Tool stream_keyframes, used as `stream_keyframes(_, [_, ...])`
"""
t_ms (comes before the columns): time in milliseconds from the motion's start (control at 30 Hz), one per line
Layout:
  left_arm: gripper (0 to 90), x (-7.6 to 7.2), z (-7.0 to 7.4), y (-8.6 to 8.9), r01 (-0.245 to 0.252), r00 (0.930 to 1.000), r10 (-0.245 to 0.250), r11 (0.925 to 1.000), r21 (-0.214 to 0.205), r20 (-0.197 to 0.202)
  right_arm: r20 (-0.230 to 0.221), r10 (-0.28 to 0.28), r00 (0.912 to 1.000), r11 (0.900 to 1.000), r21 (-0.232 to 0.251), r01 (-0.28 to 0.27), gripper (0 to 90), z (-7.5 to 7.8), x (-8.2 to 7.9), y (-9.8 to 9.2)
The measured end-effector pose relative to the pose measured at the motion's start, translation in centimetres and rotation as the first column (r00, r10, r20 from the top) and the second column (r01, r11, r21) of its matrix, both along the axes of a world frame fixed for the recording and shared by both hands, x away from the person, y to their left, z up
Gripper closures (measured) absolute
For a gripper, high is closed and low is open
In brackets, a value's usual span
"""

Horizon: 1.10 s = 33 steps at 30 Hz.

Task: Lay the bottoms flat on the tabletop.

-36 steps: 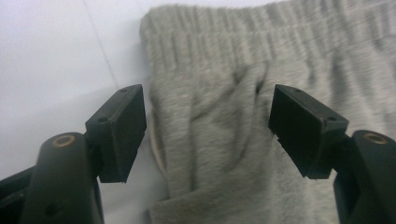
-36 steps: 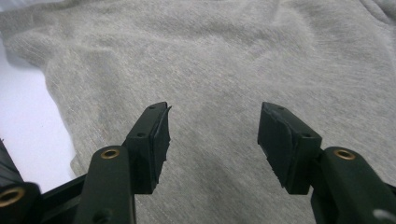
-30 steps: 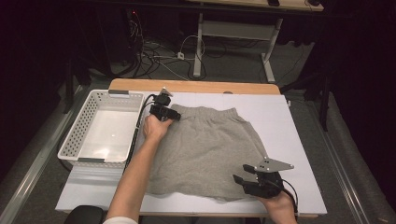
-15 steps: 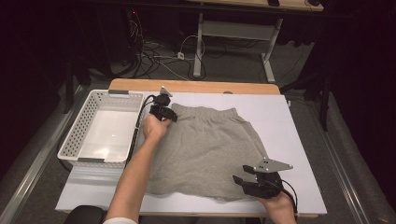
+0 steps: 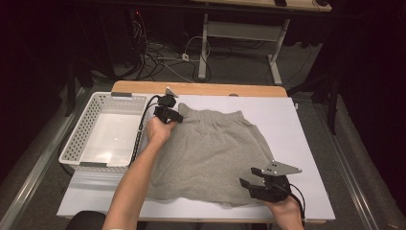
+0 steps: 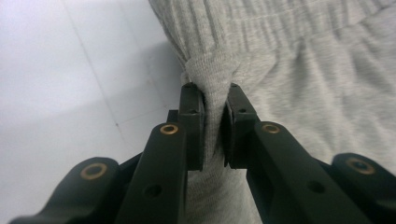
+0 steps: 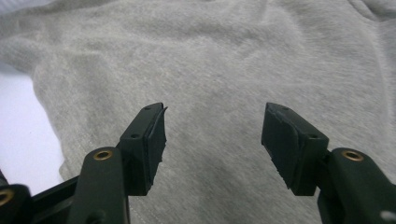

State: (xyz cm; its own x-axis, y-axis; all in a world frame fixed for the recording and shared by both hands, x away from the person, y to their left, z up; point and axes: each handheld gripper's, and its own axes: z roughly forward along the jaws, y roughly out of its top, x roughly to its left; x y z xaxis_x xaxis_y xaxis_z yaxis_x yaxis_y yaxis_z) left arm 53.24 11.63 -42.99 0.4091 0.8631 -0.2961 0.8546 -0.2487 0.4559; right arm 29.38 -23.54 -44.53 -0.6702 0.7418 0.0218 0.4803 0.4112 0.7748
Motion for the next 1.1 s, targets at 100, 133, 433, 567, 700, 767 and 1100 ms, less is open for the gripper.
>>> stream_keyframes(100, [78.8,-0.3,0.5,-0.1,0.018,0.9997,-0.018,0.9998,-0.004,0.015,0.002,0.024,0.9997,0.9997,0.001,-0.024,40.6,0.0,-0.1,0.2])
stream_keyframes(133, [78.8,-0.5,0.7,-0.2,0.023,0.9996,-0.022,0.9997,-0.006,0.019,0.004,0.029,0.9996,0.9996,-0.001,-0.029,40.6,0.0,-0.2,0.3])
stream_keyframes(433, [78.7,-1.2,1.4,-0.6,0.071,0.9965,-0.07,0.9972,-0.024,0.046,0.007,0.018,0.9998,0.9998,0.007,-0.018,39.3,0.0,-0.1,0.3])
stream_keyframes(567, [78.7,-1.5,1.8,-0.8,0.093,0.9943,-0.091,0.9952,-0.03,0.056,0.029,0.014,0.9995,0.9998,0.011,-0.014,38.8,0.1,-0.2,0.3])
stream_keyframes(700, [78.7,-2.0,2.3,-1.0,0.114,0.9912,-0.112,0.993,-0.03,0.07,0.018,0.013,0.9997,0.9999,0.01,-0.014,38.6,0.1,-0.2,0.5])
stream_keyframes(767, [78.7,-2.2,2.5,-1.1,0.124,0.9895,-0.121,0.992,-0.026,0.078,0.008,0.016,0.9998,0.9999,0.004,-0.016,41.0,0.1,-0.3,0.7])
stream_keyframes(1100, [78.4,-2.8,3.3,-0.9,0.158,0.9837,-0.153,0.9863,-0.048,0.095,-0.014,0.058,0.9982,0.9983,0.011,-0.058,43.9,0.4,-0.5,3.0])
